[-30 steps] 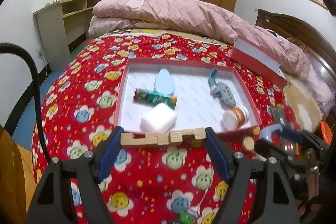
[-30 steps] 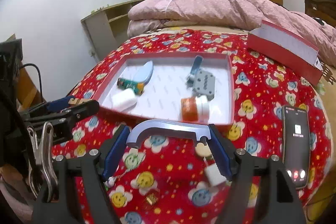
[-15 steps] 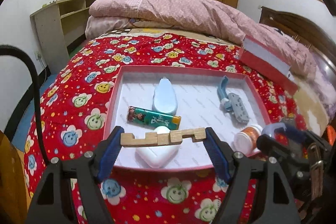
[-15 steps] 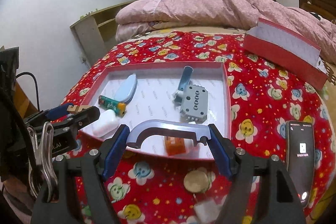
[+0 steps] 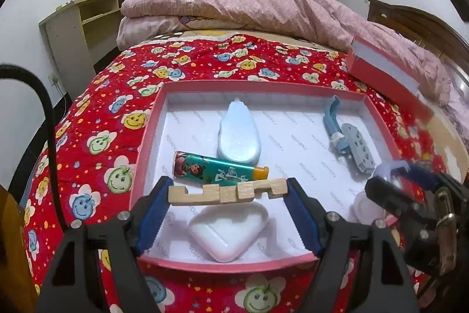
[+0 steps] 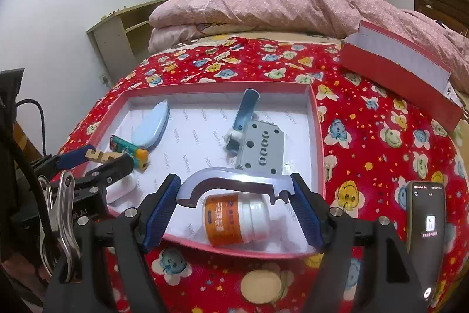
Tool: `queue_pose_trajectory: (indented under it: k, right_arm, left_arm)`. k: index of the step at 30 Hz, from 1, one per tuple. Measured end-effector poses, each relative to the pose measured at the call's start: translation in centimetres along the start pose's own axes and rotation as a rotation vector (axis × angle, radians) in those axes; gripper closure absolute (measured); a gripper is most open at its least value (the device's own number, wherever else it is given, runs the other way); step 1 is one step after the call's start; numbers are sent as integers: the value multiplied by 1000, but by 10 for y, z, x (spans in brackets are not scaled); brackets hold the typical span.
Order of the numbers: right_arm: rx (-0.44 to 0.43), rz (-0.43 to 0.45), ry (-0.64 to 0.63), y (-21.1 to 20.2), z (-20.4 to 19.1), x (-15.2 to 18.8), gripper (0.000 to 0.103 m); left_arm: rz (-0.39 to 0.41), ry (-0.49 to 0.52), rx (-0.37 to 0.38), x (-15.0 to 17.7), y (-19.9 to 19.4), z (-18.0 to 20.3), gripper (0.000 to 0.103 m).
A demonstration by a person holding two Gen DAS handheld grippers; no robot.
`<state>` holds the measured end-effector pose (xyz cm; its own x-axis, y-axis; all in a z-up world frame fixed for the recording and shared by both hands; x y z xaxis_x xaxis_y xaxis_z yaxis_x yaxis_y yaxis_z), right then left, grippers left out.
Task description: Organize rigid objects
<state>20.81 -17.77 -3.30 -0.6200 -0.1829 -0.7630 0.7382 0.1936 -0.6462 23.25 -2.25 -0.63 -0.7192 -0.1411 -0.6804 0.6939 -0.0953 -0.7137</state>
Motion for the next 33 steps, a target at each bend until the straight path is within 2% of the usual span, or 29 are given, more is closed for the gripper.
queue_pose_trajectory:
  k: [9,18,24,27,33]
  right_arm:
    - [-11,-18,57,19,2,8,27]
    - [6,-7,24,22,0,12,27]
    - [21,1,-9,25,-4,10,27]
    - [10,18,-11,24,-6,10,26]
    - [-36,47,27,20,-7,5,25]
  left_arm:
    - [1,-9,-16,-1,13,-3,23]
    - [-6,-12,-41,-2,21,-6,22]
    - [-18,-21,-32,0,27,-7,22]
    - [-18,2,-48,2,28,-5,22]
    - [-9,-11,-35,0,20,-5,22]
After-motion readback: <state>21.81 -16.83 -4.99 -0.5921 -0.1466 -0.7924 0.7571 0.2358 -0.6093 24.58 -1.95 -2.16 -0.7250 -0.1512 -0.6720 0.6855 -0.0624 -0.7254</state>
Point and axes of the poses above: each gripper's, at about its wrist camera, not at the fingertips, and y roughly the way its jaws point, z to its right, x to its underside, the point moved 10 cm from there along y, roughly the way its jaws point, and after that the axes turned 12 degrees about -y, right-handed, at the moved point
